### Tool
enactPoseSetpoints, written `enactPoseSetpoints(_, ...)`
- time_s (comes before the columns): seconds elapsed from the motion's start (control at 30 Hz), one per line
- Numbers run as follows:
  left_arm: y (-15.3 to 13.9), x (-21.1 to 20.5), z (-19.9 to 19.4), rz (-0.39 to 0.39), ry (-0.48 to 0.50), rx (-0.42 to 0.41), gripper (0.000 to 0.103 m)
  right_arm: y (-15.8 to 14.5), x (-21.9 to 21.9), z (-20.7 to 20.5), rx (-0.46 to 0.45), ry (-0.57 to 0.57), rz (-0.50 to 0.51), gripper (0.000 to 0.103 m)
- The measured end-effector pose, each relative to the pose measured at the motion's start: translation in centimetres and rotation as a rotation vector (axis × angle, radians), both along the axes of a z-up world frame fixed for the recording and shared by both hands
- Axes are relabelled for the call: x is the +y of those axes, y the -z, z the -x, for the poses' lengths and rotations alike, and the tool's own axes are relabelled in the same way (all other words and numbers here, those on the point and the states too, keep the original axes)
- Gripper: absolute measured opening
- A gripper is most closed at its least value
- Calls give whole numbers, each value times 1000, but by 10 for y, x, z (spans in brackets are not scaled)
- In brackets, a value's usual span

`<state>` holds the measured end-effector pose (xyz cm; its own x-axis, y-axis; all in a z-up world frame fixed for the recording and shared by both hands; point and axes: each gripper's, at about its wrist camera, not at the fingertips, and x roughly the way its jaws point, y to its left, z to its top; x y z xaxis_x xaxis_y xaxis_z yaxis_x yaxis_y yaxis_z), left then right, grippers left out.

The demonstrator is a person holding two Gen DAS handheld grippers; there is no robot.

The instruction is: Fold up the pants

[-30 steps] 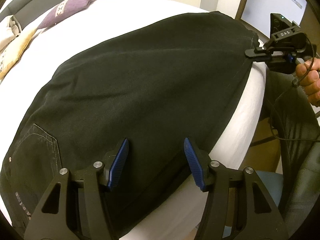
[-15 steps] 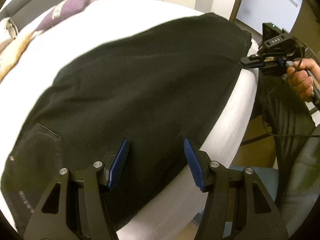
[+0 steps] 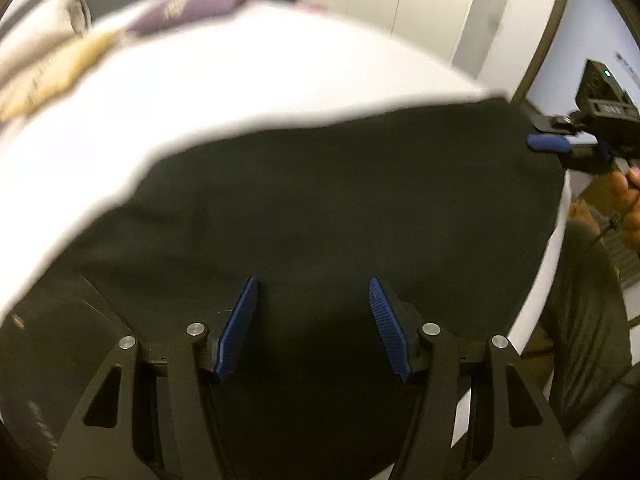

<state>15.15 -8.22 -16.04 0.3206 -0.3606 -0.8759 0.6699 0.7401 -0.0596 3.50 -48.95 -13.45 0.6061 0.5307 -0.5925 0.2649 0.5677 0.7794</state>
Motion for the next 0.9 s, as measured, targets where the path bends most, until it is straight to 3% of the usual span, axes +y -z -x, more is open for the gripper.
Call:
enactPoseSetpoints(0.07,7,-3,10,-20,9,-53,57,29,-15,6,94,64,32,0)
enactPoseSetpoints(0.13,4,1,13,10,1,-46,57,45,-38,27,60,124,-49,0)
enactPoseSetpoints(0.17,1,5,13,33,-1,-39,57,44,-49,38,59,164,-35,0)
enactPoseSetpoints(0.3,-15,23,14,53,-1,-79,57,10,-74,61,105,271,155,5)
enactPoseSetpoints(0.37,-24,42,9,63,-41,-95,57,-20,-70,58,75,267,223,6)
enactPoseSetpoints(0.43,-28,63,-3,68,-94,-103,57,-46,-45,36,-8,184,222,14)
enactPoseSetpoints(0.47,-29,71,-10,60,-119,-104,57,-58,-20,17,-54,107,201,27)
enactPoseSetpoints(0.53,-27,86,-27,43,-171,-101,57,-67,29,-18,-124,-63,145,43)
enactPoseSetpoints(0.63,-24,100,-44,39,-222,-82,57,-57,122,-77,-155,-312,80,43)
enactPoseSetpoints(0.73,-8,106,-46,14,-244,-51,57,-16,174,-133,-45,-391,57,42)
enactPoseSetpoints(0.8,-2,105,-46,-1,-238,-41,57,11,174,-159,28,-366,76,37)
enactPoseSetpoints(0.83,-1,106,-45,4,-237,-45,57,22,162,-166,52,-313,73,13)
enactPoseSetpoints(0.87,2,106,-46,12,-237,-46,57,31,143,-169,63,-260,37,0)
enactPoseSetpoints(0.9,2,107,-46,21,-237,-46,57,37,122,-168,70,-203,35,0)
